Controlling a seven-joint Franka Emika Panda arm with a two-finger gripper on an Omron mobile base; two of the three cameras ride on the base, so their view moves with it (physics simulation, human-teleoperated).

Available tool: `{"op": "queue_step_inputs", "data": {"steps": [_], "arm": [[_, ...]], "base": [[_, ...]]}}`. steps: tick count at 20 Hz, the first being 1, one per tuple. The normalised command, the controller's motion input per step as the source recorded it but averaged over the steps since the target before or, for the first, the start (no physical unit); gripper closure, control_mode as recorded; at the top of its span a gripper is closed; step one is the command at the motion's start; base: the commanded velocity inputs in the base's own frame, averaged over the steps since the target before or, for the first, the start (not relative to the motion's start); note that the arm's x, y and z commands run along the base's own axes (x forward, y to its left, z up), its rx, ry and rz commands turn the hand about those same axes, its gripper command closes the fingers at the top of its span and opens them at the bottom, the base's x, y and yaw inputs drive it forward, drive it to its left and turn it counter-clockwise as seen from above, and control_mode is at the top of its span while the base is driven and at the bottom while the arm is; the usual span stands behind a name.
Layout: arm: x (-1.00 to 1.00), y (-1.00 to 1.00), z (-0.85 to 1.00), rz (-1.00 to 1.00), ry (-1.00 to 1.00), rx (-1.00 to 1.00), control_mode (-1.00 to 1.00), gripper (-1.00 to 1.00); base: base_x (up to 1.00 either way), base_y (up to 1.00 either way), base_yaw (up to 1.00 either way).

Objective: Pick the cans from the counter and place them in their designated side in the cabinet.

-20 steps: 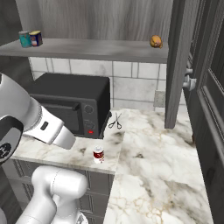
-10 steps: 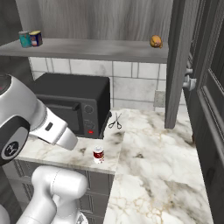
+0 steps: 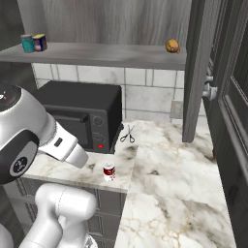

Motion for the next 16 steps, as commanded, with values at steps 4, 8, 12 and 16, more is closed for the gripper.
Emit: {"op": "queue_step_inputs", "data": {"steps": [4,8,12,16], "arm": [[0.15,0.0,-0.12,-0.01,0.0,0.01,-1.0,-1.0],[0.15,0.0,-0.13,0.0,0.01,0.01,-1.0,-1.0],[0.19,0.0,-0.08,0.0,0.03,0.02,-1.0,-1.0],[0.17,0.0,-0.06,0.0,0.02,0.02,-1.0,-1.0]], "base": [[0.0,0.0,0.0],[0.0,0.0,0.0],[0.0,0.0,0.0],[0.0,0.0,0.0]]}}
